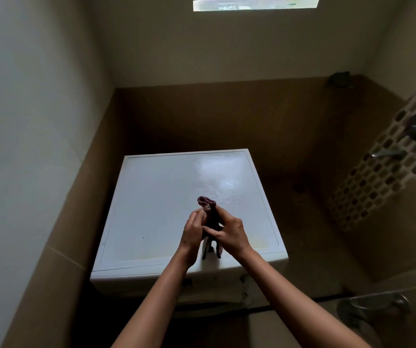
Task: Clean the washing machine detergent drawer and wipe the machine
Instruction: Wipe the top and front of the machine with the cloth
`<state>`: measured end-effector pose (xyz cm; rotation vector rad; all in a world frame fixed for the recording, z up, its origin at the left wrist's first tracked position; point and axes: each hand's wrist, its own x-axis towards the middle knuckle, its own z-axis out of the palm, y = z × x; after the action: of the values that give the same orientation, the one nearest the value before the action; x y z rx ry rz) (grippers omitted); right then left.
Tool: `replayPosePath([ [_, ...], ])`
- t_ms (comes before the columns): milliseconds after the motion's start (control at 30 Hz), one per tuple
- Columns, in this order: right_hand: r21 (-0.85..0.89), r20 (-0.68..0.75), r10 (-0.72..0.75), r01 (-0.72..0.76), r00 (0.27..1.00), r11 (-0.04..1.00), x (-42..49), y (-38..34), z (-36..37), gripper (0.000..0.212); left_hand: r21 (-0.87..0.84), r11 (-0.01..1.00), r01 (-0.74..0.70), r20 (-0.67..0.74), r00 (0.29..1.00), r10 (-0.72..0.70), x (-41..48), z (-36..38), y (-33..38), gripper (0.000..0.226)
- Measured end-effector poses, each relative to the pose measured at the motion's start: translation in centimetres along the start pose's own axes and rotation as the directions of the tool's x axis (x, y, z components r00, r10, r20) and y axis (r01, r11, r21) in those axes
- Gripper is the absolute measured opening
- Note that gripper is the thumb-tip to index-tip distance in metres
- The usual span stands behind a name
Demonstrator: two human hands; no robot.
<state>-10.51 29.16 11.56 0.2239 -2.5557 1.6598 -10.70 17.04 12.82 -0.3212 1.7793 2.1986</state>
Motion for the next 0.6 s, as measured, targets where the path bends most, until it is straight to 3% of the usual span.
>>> replayPosePath([
  [100, 0.007, -0.047, 0.035, -0.035, 0.998, 0.999, 0.7, 0.5, -0.8, 0.044, 0.036, 0.999, -0.026, 0.100, 0.995, 0.022, -0.4, -0.5, 0.5, 0.034],
  [167, 0.105, -0.002, 0.084, -0.083, 0.996, 0.991, 1.3, 0.8, -1.8, 0.032, 0.159, 0.976, -0.151, -0.033, 0.987, 0.158, -0.3, -1.4, 0.6, 0.022],
  [233, 0.325, 0.156, 0.156, -0.200, 0.975, 0.924, 1.5, 1.1, -3.0, 0.029, 0.310, 0.926, -0.217, -0.171, 0.945, 0.279, 0.4, -3.1, 0.2, 0.015],
  [300, 0.501, 0.338, 0.205, -0.360, 0.919, 0.787, 1.7, 1.3, -3.9, 0.031, 0.321, 0.938, -0.132, -0.091, 0.981, 0.169, 1.1, -4.5, -0.2, 0.049],
  [367, 0.567, 0.448, 0.261, -0.498, 0.855, 0.656, 2.2, 1.9, -4.2, 0.038, 0.257, 0.966, 0.000, 0.162, 0.986, -0.043, 1.9, -5.4, -0.7, 0.073],
  [433, 0.518, 0.480, 0.339, -0.574, 0.809, 0.635, 2.8, 3.0, -4.3, 0.038, 0.233, 0.971, 0.049, 0.304, 0.945, -0.121, 2.4, -5.4, -1.4, 0.068],
  [600, 0.158, 0.357, 0.505, -0.584, 0.786, 0.796, 3.9, 4.7, -3.6, 0.035, 0.414, 0.906, 0.089, 0.123, 0.981, -0.152, 5.1, -3.7, -3.6, 0.032],
])
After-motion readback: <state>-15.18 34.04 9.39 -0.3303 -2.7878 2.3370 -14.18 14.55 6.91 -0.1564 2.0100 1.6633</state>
